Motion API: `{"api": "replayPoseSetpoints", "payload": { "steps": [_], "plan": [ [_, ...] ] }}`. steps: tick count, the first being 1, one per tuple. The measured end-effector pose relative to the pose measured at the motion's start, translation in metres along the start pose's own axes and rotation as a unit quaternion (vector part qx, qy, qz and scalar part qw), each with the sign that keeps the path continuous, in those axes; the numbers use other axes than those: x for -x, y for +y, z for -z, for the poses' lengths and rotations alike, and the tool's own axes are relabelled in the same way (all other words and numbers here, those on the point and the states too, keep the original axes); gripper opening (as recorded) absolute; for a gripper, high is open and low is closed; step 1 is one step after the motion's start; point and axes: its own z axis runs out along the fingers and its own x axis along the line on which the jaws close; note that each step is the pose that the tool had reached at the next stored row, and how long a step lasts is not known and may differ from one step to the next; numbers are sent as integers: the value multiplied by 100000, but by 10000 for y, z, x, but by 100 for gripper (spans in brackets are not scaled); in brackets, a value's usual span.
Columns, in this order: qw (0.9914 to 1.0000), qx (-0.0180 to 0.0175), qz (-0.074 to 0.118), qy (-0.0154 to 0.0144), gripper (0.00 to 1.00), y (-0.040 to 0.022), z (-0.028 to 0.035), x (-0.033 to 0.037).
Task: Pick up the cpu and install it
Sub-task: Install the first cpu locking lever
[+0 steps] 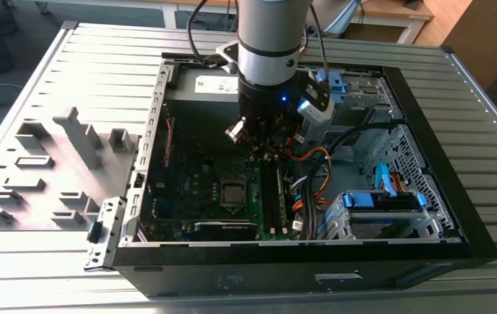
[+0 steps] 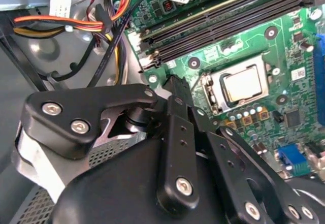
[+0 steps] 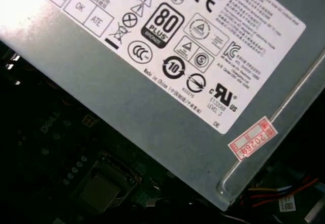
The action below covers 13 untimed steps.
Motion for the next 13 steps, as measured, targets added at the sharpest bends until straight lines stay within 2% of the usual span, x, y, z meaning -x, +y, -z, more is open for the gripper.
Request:
{"api": "replayPoseSetpoints", "payload": {
  "steps": [3,5,13],
  "plan": [
    [99976,-160,2155,181,11,0,-1,0],
    [99931,-269,3688,307,11,0,-2,0],
    [99626,-812,8562,880,11,1,-2,-2]
  ]
}}
